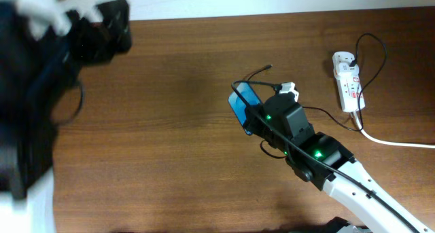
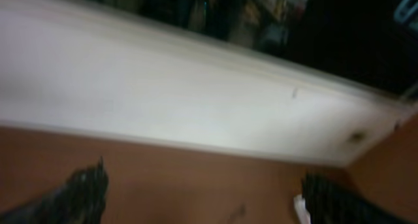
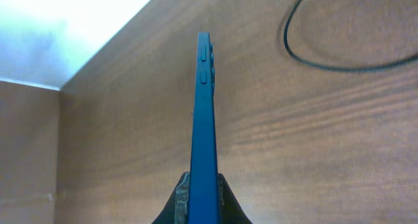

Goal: Plug charger to phone and switch on socket

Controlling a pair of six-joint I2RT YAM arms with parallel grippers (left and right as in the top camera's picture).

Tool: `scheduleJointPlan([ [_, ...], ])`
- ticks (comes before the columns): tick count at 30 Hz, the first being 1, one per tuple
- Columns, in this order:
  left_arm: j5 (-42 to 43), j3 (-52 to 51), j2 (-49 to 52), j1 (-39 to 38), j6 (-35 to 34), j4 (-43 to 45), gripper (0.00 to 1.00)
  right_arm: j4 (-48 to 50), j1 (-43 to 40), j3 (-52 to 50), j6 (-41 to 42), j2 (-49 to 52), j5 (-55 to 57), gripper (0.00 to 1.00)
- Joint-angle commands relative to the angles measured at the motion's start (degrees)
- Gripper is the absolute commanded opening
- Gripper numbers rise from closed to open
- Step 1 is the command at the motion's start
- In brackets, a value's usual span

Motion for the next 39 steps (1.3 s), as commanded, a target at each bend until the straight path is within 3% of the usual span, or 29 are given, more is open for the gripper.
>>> scheduleJointPlan([
  [1, -6.6, -23.0, -14.5, 0.0, -3.7, 12.4, 0.99, -2.5, -0.4, 1.0, 0.5, -4.1, -2.7, 0.04],
  [4, -8.8, -38.5, -23.3, 0.0, -12.1, 24.3, 0.99, -7.8, -0.4, 1.0, 0.9, -8.5, -3.9, 0.04],
  [7, -8.8, -44.3, -23.0, 0.0, -22.4, 27.2, 0.99, -10.4, -0.4, 1.0, 4.8, -12.4, -4.2, 0.04],
  [11, 4.6, -44.3, -14.1, 0.0, -32.7, 23.6, 0.99, -10.1, -0.3, 1.0, 4.7, -12.6, -4.0, 0.04],
  [14, 22.8, -44.3, -5.6, 0.0, -32.9, 16.2, 0.99, -10.1, -0.3, 1.0, 7.1, -8.8, -1.6, 0.04],
  [17, 33.5, -44.3, 0.2, 0.0, -32.0, 7.6, 0.99, -8.4, -0.3, 1.0, 10.6, -4.4, -0.4, 0.04],
  [21, 43.5, -44.3, 4.7, -1.2, -16.3, -1.3, 0.99, -3.0, -0.3, 1.0, 10.6, 2.8, -0.6, 0.04],
  [24, 36.1, -44.3, 4.7, -3.2, -11.2, -9.7, 0.99, 0.1, -0.3, 1.0, 10.6, 8.4, -5.2, 0.04],
  [33, 33.7, -44.3, 4.8, -3.9, -11.3, -9.0, 0.99, 3.1, -0.3, 1.0, 10.8, 9.7, -12.0, 0.04],
  [37, 28.4, -44.3, 4.8, -3.9, -18.3, -8.5, 0.99, 3.5, -1.6, 1.0, 13.0, 9.7, -18.4, 0.04],
  [39, 28.5, -44.3, 4.8, -4.0, -18.2, -7.2, 0.99, 3.4, -3.8, 1.0, 13.6, 9.7, -23.9, 0.04],
])
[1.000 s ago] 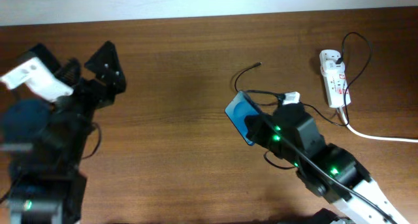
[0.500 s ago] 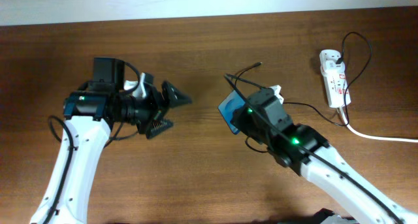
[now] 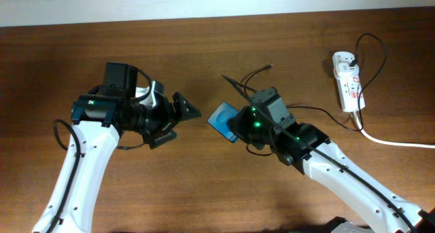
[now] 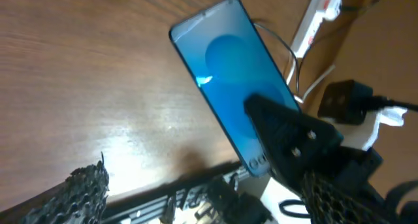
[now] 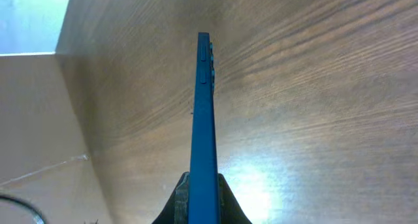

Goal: Plug charger to phone and switch on socket

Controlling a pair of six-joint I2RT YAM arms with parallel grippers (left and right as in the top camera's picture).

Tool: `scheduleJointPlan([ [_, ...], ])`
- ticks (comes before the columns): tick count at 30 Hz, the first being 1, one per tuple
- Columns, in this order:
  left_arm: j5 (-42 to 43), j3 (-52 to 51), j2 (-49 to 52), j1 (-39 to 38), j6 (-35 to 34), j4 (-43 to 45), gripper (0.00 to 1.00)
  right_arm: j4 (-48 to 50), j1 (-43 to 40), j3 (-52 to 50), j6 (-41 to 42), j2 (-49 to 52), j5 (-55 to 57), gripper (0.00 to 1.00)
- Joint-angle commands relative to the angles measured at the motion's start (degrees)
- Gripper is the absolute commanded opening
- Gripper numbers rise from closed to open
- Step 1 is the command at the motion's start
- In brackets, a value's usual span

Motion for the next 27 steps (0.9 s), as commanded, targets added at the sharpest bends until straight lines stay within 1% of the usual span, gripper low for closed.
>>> scheduleJointPlan([
  [1, -2.1, 0.2, -0.2, -0.5, -2.4, 1.5, 0.99, 0.6, -4.5, 1.0, 1.6, -0.7, -13.1, 0.04],
  [3, 0.5, 0.0, -0.2, -1.0, -2.3, 2.9, 0.99, 0.6, -7.1, 1.0, 1.6, -0.7, -20.3, 0.04],
  [5, 2.3, -0.3, -0.2, -1.9, -2.4, 6.7, 0.99, 0.6, -9.2, 1.0, 2.7, -0.7, -26.1, 0.04],
  [8, 2.6, -0.5, -0.2, -3.3, -4.4, 11.4, 0.99, 0.8, -9.9, 1.0, 8.8, -0.7, -28.8, 0.04],
  [10, 2.4, -0.5, -0.2, -3.7, -8.0, 11.6, 0.99, 4.3, -9.9, 1.0, 12.3, -0.7, -30.2, 0.04],
  [11, 2.4, -0.5, -0.2, -3.7, -9.0, 11.6, 0.99, 7.6, -9.7, 1.0, 13.7, -0.7, -30.5, 0.04],
  [14, 3.1, -0.5, -0.2, -3.7, -13.8, 10.6, 1.00, 15.3, -8.4, 1.0, 16.0, -0.7, -26.4, 0.04],
  [16, 6.0, -0.5, -0.2, -3.7, -16.7, 10.6, 1.00, 16.9, -7.2, 1.0, 17.0, -0.7, -20.2, 0.04],
  [19, 5.9, -0.5, -0.2, -3.7, -21.9, 10.8, 1.00, 19.3, -5.4, 1.0, 21.4, -0.7, -18.4, 0.04],
  [20, 5.4, -0.5, -0.2, -3.7, -23.7, 10.8, 0.97, 20.9, -4.5, 1.0, 22.4, -0.7, -18.4, 0.04],
  [21, 5.4, -0.5, -0.2, -3.7, -26.1, 11.2, 0.91, 22.5, -3.2, 1.0, 24.6, -0.7, -18.4, 0.04],
  [22, 5.4, -0.5, -0.2, -3.7, -28.9, 11.2, 0.88, 23.5, -1.7, 1.0, 27.8, -0.7, -18.4, 0.04],
  [24, 5.2, -0.5, -0.2, -3.7, -31.8, 11.2, 0.88, 23.8, -0.2, 1.0, 31.0, -0.7, -18.3, 0.04],
  [27, 4.0, -0.5, -0.2, -3.7, -38.0, 11.2, 0.83, 23.8, 0.8, 1.0, 31.4, -0.7, -18.1, 0.04],
])
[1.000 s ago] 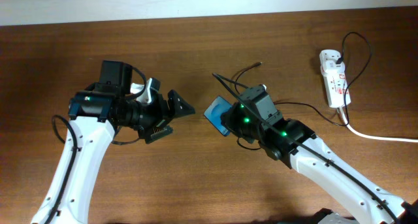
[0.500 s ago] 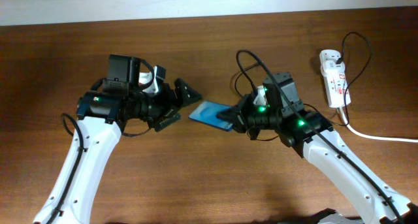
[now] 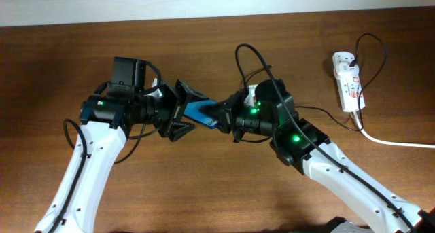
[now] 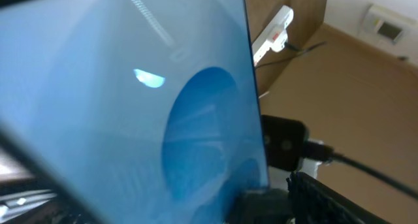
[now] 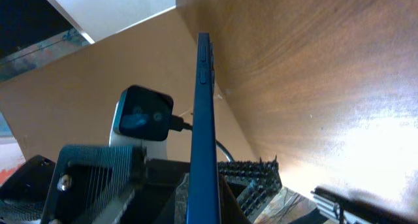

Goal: Plug charger to phone and switch on socket

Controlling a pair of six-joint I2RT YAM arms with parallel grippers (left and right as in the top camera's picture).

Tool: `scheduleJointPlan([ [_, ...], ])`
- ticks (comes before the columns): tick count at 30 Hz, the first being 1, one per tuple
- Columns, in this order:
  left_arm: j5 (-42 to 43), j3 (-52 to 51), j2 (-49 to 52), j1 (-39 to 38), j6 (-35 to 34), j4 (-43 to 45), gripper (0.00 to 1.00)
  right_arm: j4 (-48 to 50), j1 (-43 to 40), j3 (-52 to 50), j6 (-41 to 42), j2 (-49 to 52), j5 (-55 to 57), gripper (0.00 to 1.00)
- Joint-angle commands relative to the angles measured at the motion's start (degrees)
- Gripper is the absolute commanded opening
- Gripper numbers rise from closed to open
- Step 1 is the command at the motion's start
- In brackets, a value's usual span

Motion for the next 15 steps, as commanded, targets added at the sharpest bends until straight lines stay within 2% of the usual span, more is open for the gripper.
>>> scheduleJointPlan([
  [1, -1.8, -0.3, -0.2, -0.2, -9.7, 0.0, 0.77, 0.9, 0.4, 1.0, 3.0, -0.7, 1.0, 0.04],
  [2, -3.4, -0.3, -0.2, -0.2, -11.4, 0.2, 0.70, 1.0, 0.3, 1.0, 3.2, -0.7, 1.4, 0.04],
  [5, -7.0, -0.3, -0.2, -0.2, -15.9, 0.4, 0.56, 1.0, 0.3, 1.0, 5.0, -0.7, 2.6, 0.04],
  [10, -7.8, -0.3, -0.2, -0.2, -18.1, 5.6, 0.47, 1.0, 0.4, 1.0, 8.4, -0.7, 2.1, 0.04],
  [12, -8.9, -0.3, -0.2, -0.3, -18.1, 6.4, 0.49, 1.2, 1.1, 1.0, 15.2, -0.7, 0.7, 0.04],
  [15, -9.3, -0.3, -0.2, -0.9, -18.0, 6.4, 0.47, 1.7, 1.5, 1.0, 16.0, -0.7, 0.7, 0.04],
])
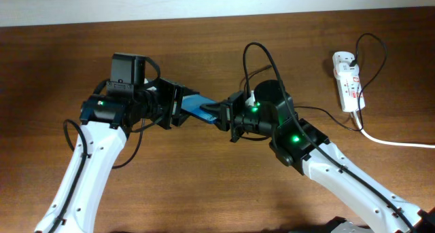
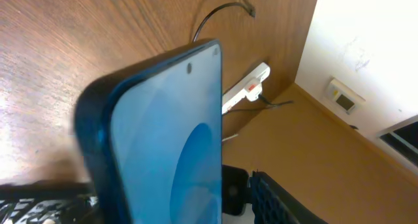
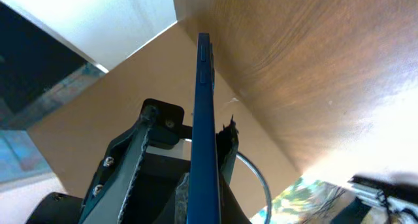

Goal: Plug charger to phone and switch on socket

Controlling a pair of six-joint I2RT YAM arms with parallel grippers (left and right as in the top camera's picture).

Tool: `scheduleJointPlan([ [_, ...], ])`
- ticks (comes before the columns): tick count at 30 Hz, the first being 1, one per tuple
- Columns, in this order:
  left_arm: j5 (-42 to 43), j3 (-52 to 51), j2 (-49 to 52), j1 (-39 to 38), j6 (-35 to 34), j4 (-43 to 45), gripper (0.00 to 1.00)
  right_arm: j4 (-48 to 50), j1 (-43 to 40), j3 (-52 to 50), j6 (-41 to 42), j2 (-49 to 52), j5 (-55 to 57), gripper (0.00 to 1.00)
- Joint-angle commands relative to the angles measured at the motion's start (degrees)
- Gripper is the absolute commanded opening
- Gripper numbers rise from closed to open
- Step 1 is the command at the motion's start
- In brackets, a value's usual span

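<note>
The blue phone point(image 1: 201, 108) hangs in the air over the table's middle, between both arms. My right gripper point(image 1: 223, 115) is shut on its near end, and the right wrist view shows the phone point(image 3: 204, 119) edge-on between those fingers. My left gripper point(image 1: 178, 105) has its fingers against the other end; its wrist view is filled by the phone's screen point(image 2: 170, 139). The black charger cable's free end point(image 2: 222, 15) lies on the wood behind. The white socket strip point(image 1: 346, 80) lies at the far right.
A white cord point(image 1: 401, 143) runs from the socket strip off the right edge. A black cable loops beside the strip and passes under my right arm. The wooden table point(image 1: 102, 192) ends at a pale wall along the back.
My left gripper's fingers stood spread wide around the phone's end; now they are drawn in on it. The right gripper still holds the phone at the same place.
My right gripper held the phone on edge near the table's middle while the left arm was far off at the left. Then the left gripper was open and facing the phone. Later its open fingers flanked the phone's end, and now they are closed on it.
</note>
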Motion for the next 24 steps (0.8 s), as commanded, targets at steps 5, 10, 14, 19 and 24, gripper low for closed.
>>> scheduleJointPlan([
  [5, -1.9, -0.3, -0.2, -2.7, -0.7, 0.3, 0.30, 1.9, 0.8, 1.0, 3.6, -0.6, -0.7, 0.04],
  [10, -1.9, -0.3, -0.2, -3.3, -0.4, 0.3, 0.18, 2.6, 0.8, 1.0, 3.5, -0.6, 0.5, 0.04],
  [14, -1.9, -0.3, -0.2, -3.3, -0.5, 0.3, 0.06, 2.6, 0.8, 1.0, 3.5, -0.6, 0.6, 0.04],
  [19, -1.9, -0.3, -0.2, -3.3, -0.4, 0.3, 0.00, 2.6, 0.8, 1.0, 3.5, -0.6, 0.6, 0.06],
  [24, -1.9, -0.3, -0.2, -3.3, -0.4, 0.3, 0.00, 2.3, 0.8, 1.0, 3.5, -0.6, 0.6, 0.11],
])
